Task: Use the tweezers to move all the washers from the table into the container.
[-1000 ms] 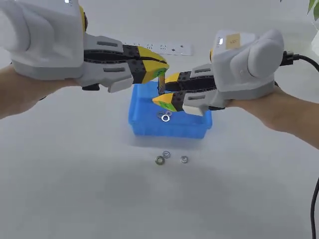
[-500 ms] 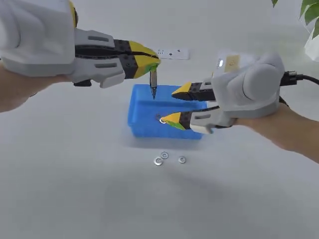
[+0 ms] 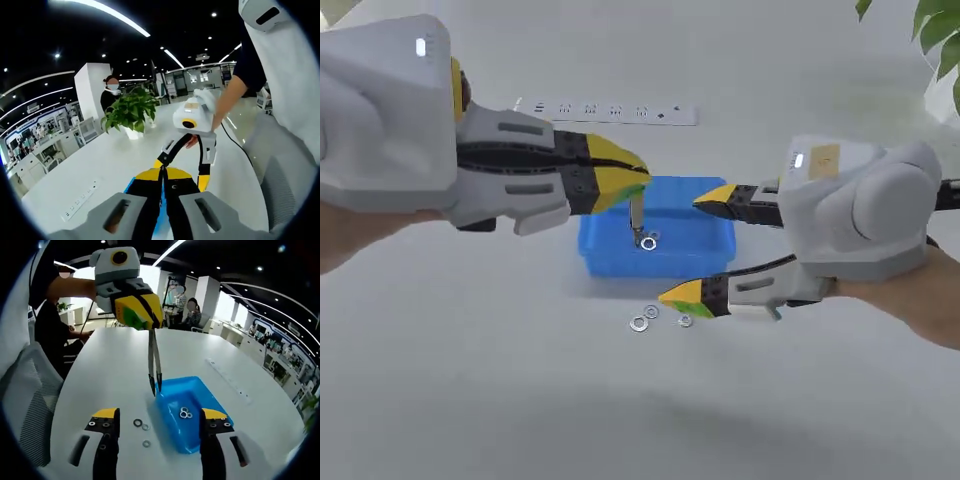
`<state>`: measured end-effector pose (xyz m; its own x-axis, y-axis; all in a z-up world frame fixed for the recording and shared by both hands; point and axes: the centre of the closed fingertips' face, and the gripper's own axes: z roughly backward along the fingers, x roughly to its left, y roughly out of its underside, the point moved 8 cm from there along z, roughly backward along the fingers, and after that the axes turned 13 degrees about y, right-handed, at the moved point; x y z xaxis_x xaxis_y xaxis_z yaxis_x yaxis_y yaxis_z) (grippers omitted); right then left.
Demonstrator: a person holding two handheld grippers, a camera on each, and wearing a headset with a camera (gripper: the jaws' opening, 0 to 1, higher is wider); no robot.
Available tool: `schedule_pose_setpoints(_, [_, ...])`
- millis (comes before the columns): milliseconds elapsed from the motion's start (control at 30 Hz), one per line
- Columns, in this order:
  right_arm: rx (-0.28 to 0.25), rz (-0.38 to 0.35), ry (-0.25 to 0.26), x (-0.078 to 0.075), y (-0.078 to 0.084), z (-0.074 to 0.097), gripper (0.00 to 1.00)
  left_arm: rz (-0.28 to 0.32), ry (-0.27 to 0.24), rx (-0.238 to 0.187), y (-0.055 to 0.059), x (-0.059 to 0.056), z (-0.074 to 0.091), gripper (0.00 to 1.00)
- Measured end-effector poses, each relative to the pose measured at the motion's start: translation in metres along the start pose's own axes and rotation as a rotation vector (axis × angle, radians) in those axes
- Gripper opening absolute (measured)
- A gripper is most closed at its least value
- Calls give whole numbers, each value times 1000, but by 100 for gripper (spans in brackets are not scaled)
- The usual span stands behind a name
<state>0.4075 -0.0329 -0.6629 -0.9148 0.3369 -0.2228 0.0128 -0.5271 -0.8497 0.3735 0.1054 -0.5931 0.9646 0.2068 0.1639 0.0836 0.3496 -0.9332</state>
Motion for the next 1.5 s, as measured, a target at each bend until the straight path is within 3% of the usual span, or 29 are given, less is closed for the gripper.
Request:
schedule_pose_setpoints(133, [7,-17,-8,2,5,5,72,36,-3,-24,8,-12,4,4])
schedule_pose_setpoints(267, [15,-43,-32,9,13,10,79,44,-1,-17,15,-19,6,4])
schedule_pose_setpoints(433, [38,-24,-71,21,23,14,84,47,9,-16,23,-27,3,4])
schedule_pose_setpoints(567, [59,-14,-74,24,31,14,88,44,31,-11,31,-32,-2,4])
schedule_pose_setpoints(700, [61,-34,-89,27,36,15,90,46,44,-19,36,-34,-4,4])
schedule_pose_setpoints(833, [51,38,-115,35,36,15,92,37,47,-14,35,-33,-5,4])
schedule_pose_setpoints(900, [31,32,-136,38,34,16,93,46,54,-30,36,-34,-7,4])
schedule_pose_setpoints(1033, [22,18,-154,44,33,14,96,52,66,-11,43,-33,-14,4])
schedule_pose_setpoints(1267, [35,-21,-172,46,41,13,98,73,71,-3,50,-30,-19,4])
schedule_pose_setpoints(1367, [44,5,-153,47,45,14,96,76,76,5,53,-30,-19,4])
schedule_pose_setpoints(1500, [46,-17,-155,48,47,15,96,82,78,13,55,-29,-18,4])
